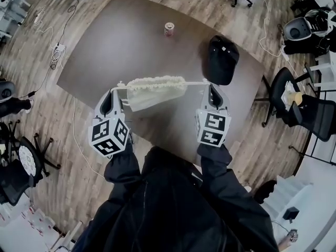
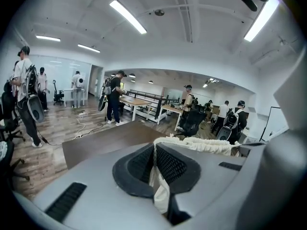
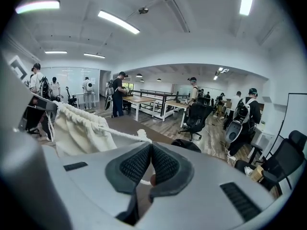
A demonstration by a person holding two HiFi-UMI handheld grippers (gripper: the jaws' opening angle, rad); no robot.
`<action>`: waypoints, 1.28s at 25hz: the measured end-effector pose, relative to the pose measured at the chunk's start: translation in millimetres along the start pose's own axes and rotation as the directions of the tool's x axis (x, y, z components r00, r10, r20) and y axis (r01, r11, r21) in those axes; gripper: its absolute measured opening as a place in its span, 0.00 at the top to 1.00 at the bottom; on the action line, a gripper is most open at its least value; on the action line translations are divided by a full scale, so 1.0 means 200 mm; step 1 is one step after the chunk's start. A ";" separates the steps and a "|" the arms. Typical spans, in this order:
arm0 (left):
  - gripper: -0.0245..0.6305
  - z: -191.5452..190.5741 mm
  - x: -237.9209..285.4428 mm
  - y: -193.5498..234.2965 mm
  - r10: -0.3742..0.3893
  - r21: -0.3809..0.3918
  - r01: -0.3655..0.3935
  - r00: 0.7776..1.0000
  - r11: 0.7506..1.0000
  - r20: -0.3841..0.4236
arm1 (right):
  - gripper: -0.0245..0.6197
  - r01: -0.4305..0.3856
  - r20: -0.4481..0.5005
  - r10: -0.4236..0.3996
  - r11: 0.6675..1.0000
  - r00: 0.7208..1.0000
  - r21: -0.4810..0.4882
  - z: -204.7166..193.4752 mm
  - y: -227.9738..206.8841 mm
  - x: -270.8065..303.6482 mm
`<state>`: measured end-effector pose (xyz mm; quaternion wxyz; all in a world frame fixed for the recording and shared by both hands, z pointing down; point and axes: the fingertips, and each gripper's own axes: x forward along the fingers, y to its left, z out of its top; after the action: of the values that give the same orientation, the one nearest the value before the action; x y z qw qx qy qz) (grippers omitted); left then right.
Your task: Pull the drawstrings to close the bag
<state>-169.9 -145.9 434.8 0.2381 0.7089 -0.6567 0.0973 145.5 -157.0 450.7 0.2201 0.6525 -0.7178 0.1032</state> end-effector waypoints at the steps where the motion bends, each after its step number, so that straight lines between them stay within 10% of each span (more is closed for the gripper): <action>1: 0.91 0.00 -0.01 0.00 0.002 -0.007 -0.002 1.000 1.000 0.004 | 0.92 0.003 0.003 -0.003 1.000 1.000 -0.002 0.01 -0.01 -0.01; 32: 0.91 0.09 -0.18 0.11 0.068 -0.030 -0.067 0.996 0.997 0.059 | 0.92 0.032 -0.001 -0.032 0.999 0.999 0.007 0.00 -0.10 -0.10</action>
<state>-199.2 -121.9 408.2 0.2246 0.6855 -0.6885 0.0749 166.1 -141.4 438.3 0.2197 0.6647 -0.7066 0.1026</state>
